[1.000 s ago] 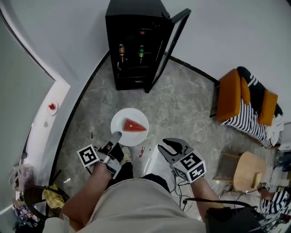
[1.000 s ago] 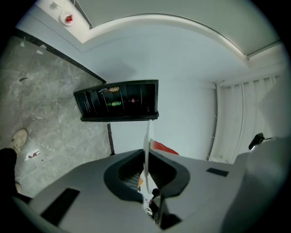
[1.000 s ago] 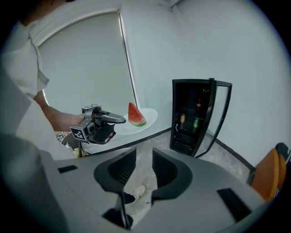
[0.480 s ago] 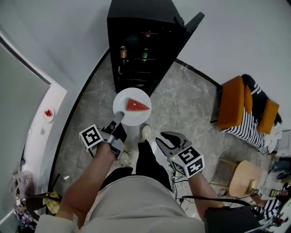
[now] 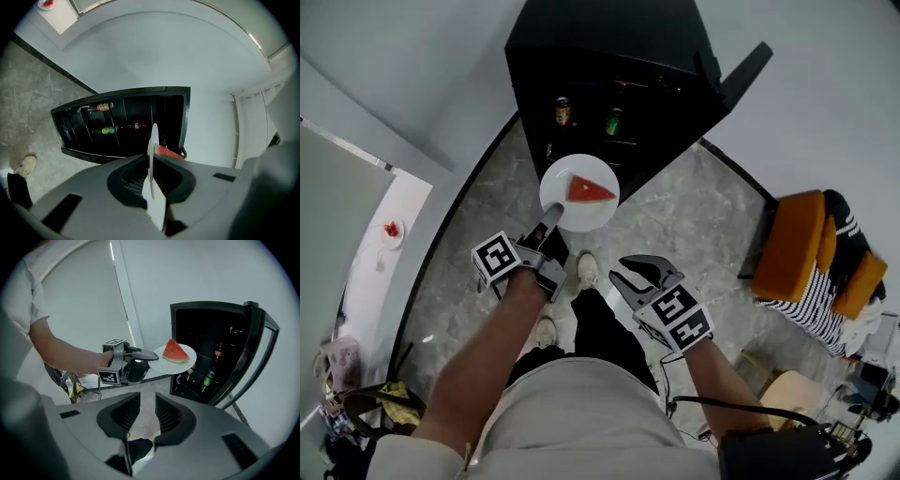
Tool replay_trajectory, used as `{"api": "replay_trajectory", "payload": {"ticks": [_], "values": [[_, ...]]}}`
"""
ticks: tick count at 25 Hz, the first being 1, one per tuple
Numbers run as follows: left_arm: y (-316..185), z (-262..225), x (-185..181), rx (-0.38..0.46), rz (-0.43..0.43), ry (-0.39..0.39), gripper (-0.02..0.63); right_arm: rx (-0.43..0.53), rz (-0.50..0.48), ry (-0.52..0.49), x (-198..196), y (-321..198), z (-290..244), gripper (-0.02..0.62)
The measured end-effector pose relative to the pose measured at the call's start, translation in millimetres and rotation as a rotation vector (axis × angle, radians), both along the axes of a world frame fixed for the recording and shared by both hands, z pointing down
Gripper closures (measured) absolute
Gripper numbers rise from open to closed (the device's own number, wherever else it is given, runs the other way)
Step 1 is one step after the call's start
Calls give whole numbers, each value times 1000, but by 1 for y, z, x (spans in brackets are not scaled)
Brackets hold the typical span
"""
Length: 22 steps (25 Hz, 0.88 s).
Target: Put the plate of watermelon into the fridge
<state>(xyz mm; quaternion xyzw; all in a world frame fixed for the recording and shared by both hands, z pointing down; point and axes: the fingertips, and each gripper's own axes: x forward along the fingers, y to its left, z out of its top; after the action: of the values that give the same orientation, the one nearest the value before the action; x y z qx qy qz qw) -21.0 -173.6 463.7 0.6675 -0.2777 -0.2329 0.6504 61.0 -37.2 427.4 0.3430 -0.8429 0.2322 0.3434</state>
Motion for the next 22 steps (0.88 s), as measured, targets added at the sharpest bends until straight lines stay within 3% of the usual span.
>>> {"api": "replay_trajectory", "payload": {"ticks": [3,7,14,22], "values": [[-45,12,25,10,-32,7,575,-43,-116,38,10,-38,15,491],[-93,43,44,-18,-77,-45,575,-83,-209,58,22,-76,30,492],[-155,91,57,-49,-138,-71,574,-106,-261,61,25,-117,55,492],[-214,124,83,-46,-132,-82,575,-141,-245,48,42,-145,80,492]]}}
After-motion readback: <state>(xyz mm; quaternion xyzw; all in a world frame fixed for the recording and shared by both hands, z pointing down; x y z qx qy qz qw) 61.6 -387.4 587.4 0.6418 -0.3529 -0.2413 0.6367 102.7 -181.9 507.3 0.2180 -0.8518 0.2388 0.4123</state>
